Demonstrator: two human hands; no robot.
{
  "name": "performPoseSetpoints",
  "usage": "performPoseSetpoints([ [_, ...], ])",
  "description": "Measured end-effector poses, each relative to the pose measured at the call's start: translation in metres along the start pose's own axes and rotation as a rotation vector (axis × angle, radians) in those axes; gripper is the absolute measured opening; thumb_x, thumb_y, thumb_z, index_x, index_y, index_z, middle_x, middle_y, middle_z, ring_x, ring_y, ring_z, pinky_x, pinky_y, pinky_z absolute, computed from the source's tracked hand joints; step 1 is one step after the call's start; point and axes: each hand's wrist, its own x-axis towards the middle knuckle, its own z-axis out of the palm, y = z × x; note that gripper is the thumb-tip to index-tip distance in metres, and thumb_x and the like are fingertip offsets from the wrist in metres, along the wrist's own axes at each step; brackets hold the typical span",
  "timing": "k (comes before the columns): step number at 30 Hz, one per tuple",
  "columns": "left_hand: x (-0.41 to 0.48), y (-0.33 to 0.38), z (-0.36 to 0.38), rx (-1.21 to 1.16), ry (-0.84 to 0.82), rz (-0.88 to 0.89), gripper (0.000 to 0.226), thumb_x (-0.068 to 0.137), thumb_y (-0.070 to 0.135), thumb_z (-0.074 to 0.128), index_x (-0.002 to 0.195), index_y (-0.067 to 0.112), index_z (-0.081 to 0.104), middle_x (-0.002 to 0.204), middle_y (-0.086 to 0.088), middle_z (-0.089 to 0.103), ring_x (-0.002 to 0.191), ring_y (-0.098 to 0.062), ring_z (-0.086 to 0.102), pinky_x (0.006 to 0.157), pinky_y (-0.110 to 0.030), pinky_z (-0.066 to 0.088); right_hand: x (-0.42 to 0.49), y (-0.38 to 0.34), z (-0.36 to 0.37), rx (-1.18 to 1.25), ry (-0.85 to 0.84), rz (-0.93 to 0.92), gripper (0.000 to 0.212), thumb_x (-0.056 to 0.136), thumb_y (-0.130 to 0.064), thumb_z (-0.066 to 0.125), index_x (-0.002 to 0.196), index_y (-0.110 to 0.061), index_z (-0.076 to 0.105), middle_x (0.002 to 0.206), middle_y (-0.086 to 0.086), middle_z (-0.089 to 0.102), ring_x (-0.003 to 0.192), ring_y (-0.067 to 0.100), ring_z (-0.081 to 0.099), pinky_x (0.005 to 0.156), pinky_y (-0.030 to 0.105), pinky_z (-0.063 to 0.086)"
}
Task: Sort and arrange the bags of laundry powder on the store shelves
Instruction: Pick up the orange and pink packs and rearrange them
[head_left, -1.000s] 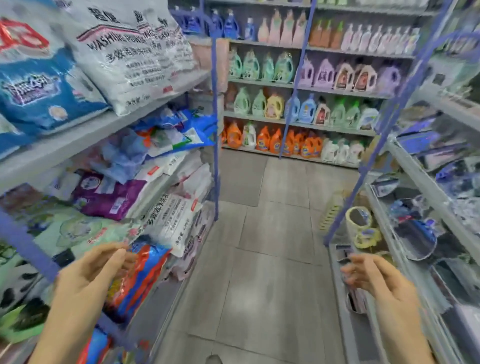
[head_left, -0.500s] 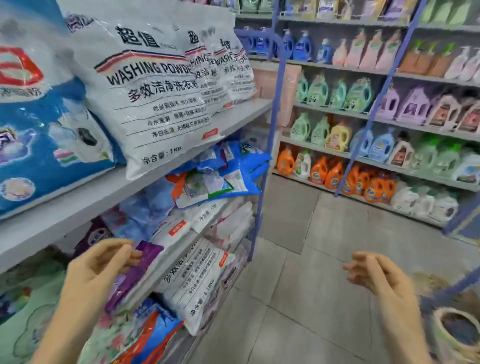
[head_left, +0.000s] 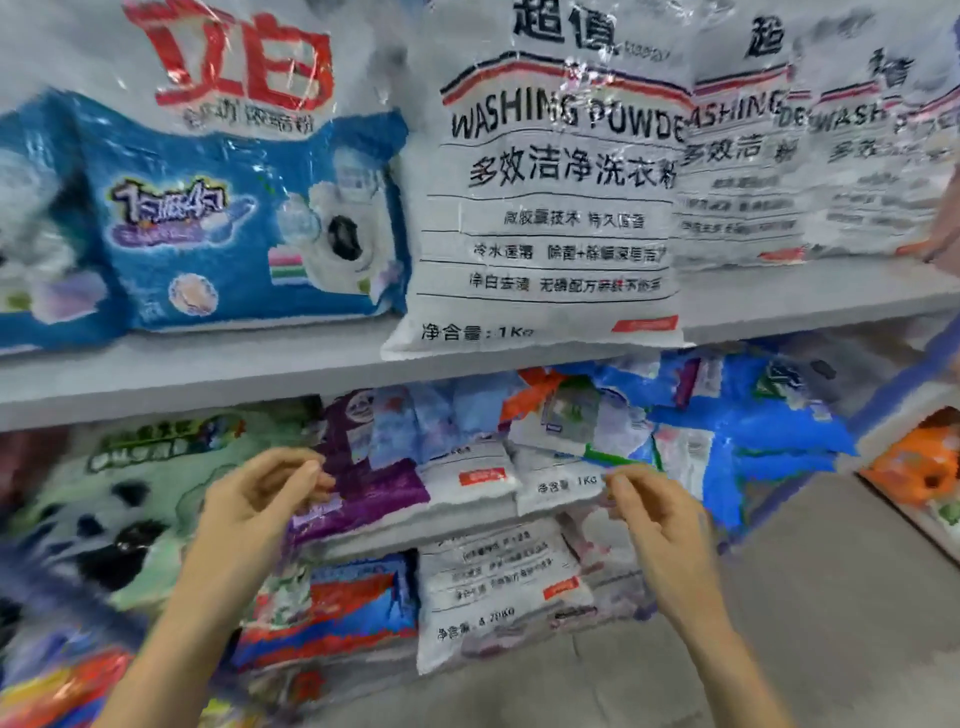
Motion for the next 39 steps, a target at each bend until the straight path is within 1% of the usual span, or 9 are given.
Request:
performPoseSetpoints([
  [9,-0.064,0.002,-0.027,0.115,0.233,-0.111,0.025,0.078,0.037,0.059,0.088,0.017,0.069,0.080,-0.001,0.074,0.074,-0.013,0.070,0.066,-0.024,0.055,0.084,-0.008,0.120,-0.887,-0.485,-0.779,0.036,0.069,-0.020,0.078,0.104,-0.018,0.070,0.110,0.004,0.068,0.102,0.023,0.063,0.089,0.032,0.047],
  [12,-0.075,0.003,-0.036,0.093,0.247,-0.139,0.024,0.078,0.035,0.059,0.087,0.016,0.070,0.080,-0.005,0.074,0.074,-0.015,0.071,0.067,-0.024,0.056,0.108,-0.003,0.139,-1.187,-0.373,-0.925,0.057,0.033,-0.022,0.089,0.088,-0.025,0.078,0.091,0.001,0.075,0.077,0.014,0.071,0.070,0.022,0.055],
  [16,-0.084,0.005,-0.045,0.072,0.277,-0.143,0.016,0.081,0.025,0.060,0.085,0.012,0.068,0.079,-0.006,0.075,0.073,-0.014,0.071,0.064,-0.013,0.054,0.119,-0.013,0.146,-1.349,-0.557,-0.845,0.035,0.050,-0.023,0.088,0.082,-0.015,0.075,0.072,0.001,0.070,0.063,0.013,0.066,0.051,0.019,0.042],
  [19,-0.087,0.007,-0.051,0.073,0.274,-0.158,0.011,0.085,0.017,0.060,0.087,0.011,0.068,0.081,-0.005,0.075,0.074,-0.012,0.071,0.062,-0.011,0.053,0.122,-0.018,0.142,-1.181,-0.577,-0.770,0.030,0.084,-0.005,0.060,0.111,-0.018,0.063,0.102,0.005,0.068,0.089,0.024,0.066,0.062,0.028,0.044],
  [22,-0.085,0.008,-0.054,0.061,0.237,-0.160,0.018,0.080,0.026,0.062,0.088,0.012,0.068,0.081,-0.004,0.075,0.073,-0.012,0.071,0.065,-0.013,0.053,0.113,-0.026,0.136,-0.890,-0.362,-0.766,0.030,0.064,0.007,0.075,0.089,-0.009,0.070,0.076,0.012,0.070,0.062,0.032,0.067,0.051,0.037,0.053],
  [26,-0.079,-0.011,-0.047,0.181,0.125,-0.198,0.012,0.083,0.022,0.069,0.093,0.016,0.067,0.087,-0.008,0.071,0.083,-0.018,0.068,0.073,-0.021,0.054,0.094,-0.035,0.136,-0.573,-0.342,-0.809,0.007,0.082,-0.007,0.067,0.085,-0.002,0.071,0.076,0.014,0.071,0.065,0.031,0.067,0.053,0.039,0.053],
  [31,-0.071,-0.058,-0.019,0.330,-0.089,-0.321,0.086,0.080,0.031,0.075,0.148,0.015,0.025,0.143,-0.001,0.042,0.129,-0.015,0.043,0.099,-0.024,0.041,0.056,-0.068,0.133,-0.197,-0.137,-0.834,0.007,0.077,-0.007,0.069,0.079,0.000,0.071,0.073,0.007,0.071,0.066,0.014,0.065,0.062,0.026,0.051],
  [35,-0.064,-0.067,-0.006,0.328,-0.092,-0.343,0.111,0.077,0.050,0.072,0.153,0.020,-0.003,0.159,0.001,0.011,0.144,-0.017,0.020,0.117,-0.034,0.023,0.040,-0.104,0.128,0.092,-0.025,-0.643,0.002,0.077,-0.004,0.072,0.079,-0.006,0.072,0.074,-0.001,0.069,0.072,0.004,0.062,0.068,0.011,0.046],
  [39,-0.052,-0.053,-0.010,0.128,-0.001,-0.198,0.088,0.073,0.042,0.077,0.143,0.025,0.027,0.140,0.011,0.044,0.122,-0.003,0.050,0.093,-0.013,0.045,0.032,-0.142,0.116,0.236,-0.090,-0.477,0.017,0.077,-0.004,0.072,0.075,-0.020,0.069,0.070,-0.016,0.067,0.070,-0.003,0.062,0.070,0.011,0.046],
])
